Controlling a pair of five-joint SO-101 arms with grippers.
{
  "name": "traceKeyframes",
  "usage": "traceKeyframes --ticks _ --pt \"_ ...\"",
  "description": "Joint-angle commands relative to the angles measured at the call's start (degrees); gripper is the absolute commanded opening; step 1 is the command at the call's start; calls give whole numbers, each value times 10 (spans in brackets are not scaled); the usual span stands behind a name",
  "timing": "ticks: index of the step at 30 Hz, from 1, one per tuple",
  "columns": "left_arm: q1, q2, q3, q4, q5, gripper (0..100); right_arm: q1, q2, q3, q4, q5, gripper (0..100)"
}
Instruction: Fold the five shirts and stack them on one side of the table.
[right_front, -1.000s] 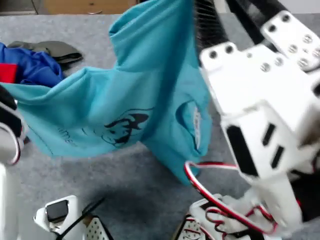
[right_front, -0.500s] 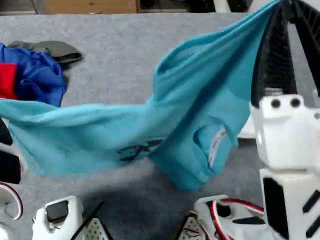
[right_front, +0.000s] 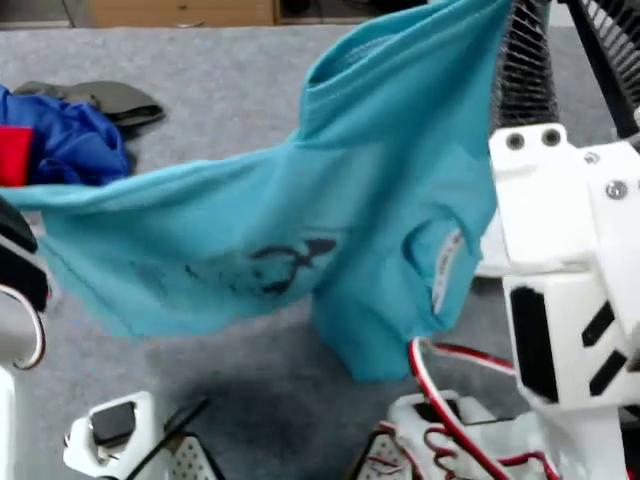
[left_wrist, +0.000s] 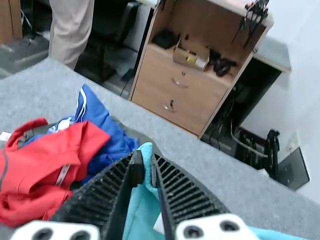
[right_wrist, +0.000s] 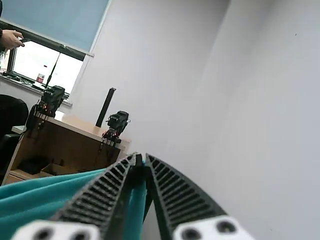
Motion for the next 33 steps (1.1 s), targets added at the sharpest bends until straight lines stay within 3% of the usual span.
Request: traceKeyframes --ticks 1,12,25,33 --pt "-11 1 29 -48 -5 20 7 1 -7 -15 7 5" --pt "-13 -15 62 -50 -2 20 -57 6 2 -187 7 4" --pt "-13 -145 68 -55 -25 20 -76 7 2 -132 7 4" --pt "-13 -163 62 13 -26 20 -76 -29 2 -113 7 4"
